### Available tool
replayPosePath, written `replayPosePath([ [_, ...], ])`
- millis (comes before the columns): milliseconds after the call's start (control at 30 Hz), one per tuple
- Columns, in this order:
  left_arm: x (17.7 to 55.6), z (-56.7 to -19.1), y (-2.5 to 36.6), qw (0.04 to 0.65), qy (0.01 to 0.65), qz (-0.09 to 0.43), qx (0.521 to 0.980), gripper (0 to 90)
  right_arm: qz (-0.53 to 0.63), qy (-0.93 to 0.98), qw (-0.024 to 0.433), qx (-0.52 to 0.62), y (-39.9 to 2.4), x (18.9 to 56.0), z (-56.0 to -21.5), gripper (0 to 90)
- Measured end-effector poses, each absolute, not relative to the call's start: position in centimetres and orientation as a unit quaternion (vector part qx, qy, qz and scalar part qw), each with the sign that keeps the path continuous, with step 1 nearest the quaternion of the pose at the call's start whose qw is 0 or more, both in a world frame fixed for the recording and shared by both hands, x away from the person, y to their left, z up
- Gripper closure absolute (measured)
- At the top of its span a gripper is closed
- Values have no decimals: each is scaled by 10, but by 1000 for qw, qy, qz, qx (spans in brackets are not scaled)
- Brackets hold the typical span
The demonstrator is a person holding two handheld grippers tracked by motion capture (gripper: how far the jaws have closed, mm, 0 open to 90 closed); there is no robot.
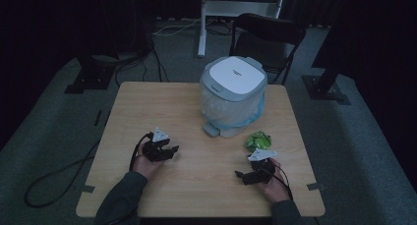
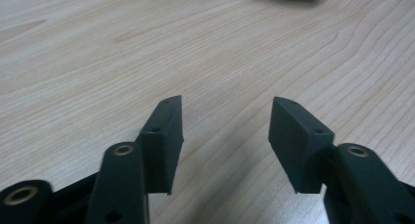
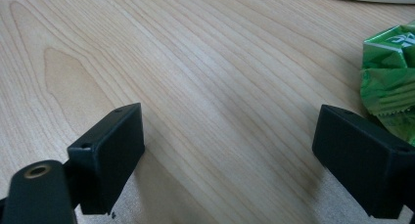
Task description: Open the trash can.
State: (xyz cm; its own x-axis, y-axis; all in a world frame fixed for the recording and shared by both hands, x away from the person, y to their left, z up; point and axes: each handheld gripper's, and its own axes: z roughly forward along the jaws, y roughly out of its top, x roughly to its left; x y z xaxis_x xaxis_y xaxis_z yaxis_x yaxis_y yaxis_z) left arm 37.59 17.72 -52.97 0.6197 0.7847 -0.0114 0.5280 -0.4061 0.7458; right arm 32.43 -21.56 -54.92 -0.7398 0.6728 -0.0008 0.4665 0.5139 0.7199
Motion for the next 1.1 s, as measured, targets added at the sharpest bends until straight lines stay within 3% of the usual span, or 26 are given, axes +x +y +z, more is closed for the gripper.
replayPosePath([
  [200,380,-523,171,375,389,173,823,511,365,858,142,331,-216,324,-549,109],
  [867,407,-500,140,394,353,159,834,836,365,858,142,332,-216,324,-549,110],
  [1100,417,-499,129,406,354,139,831,894,365,858,142,332,-216,324,-549,110],
])
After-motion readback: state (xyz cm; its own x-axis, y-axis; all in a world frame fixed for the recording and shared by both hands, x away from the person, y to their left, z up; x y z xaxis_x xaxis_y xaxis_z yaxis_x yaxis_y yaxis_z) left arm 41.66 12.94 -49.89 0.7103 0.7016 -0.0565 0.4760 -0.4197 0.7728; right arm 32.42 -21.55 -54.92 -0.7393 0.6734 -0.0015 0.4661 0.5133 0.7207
